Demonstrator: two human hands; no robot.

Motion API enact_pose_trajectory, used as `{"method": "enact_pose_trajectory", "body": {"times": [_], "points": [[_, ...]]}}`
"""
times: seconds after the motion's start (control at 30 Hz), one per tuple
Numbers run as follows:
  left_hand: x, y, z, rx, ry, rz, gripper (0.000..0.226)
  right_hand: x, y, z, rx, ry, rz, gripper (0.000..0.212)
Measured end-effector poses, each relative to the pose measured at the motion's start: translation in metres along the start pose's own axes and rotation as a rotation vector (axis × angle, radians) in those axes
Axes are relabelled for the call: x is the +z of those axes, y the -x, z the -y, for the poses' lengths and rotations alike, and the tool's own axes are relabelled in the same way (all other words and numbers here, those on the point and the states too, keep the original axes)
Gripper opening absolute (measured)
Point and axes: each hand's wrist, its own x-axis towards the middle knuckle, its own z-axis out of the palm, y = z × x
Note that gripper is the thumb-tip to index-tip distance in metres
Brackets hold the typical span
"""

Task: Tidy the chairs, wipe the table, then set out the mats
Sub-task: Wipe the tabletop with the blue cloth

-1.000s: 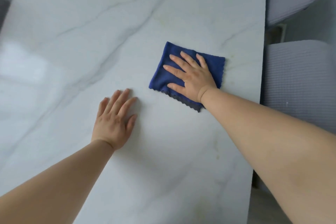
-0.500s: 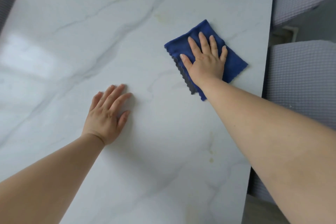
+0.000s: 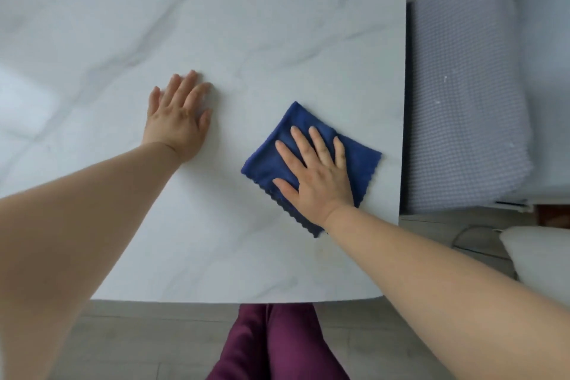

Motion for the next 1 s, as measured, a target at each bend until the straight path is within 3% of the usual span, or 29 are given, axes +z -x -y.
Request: {"method": "enact_pose_trajectory", "body": {"times": [0.17,0.33,0.57,1.0], "points": [[-0.005,0.019,-0.028,-0.061,-0.032,0.03,0.051,0.011,0.064,0.027,-0.195,0.018,0.051,0.064],[0.0,0.036,-0.059,0.005,0.029,0.05,0.052,0.023,0.113,0.033,-0.537,-0.015,0.089,0.062],[0.008,0.016,-0.092,0.068,0.124,0.05,0.052,0.021,0.097,-0.027,-0.93,-0.066,0.155,0.057],[0.015,-0.004,-0.097,0.041,0.054,0.009,0.053,-0.012,-0.078,-0.127,-0.81,-0.072,-0.008,0.055]]}}
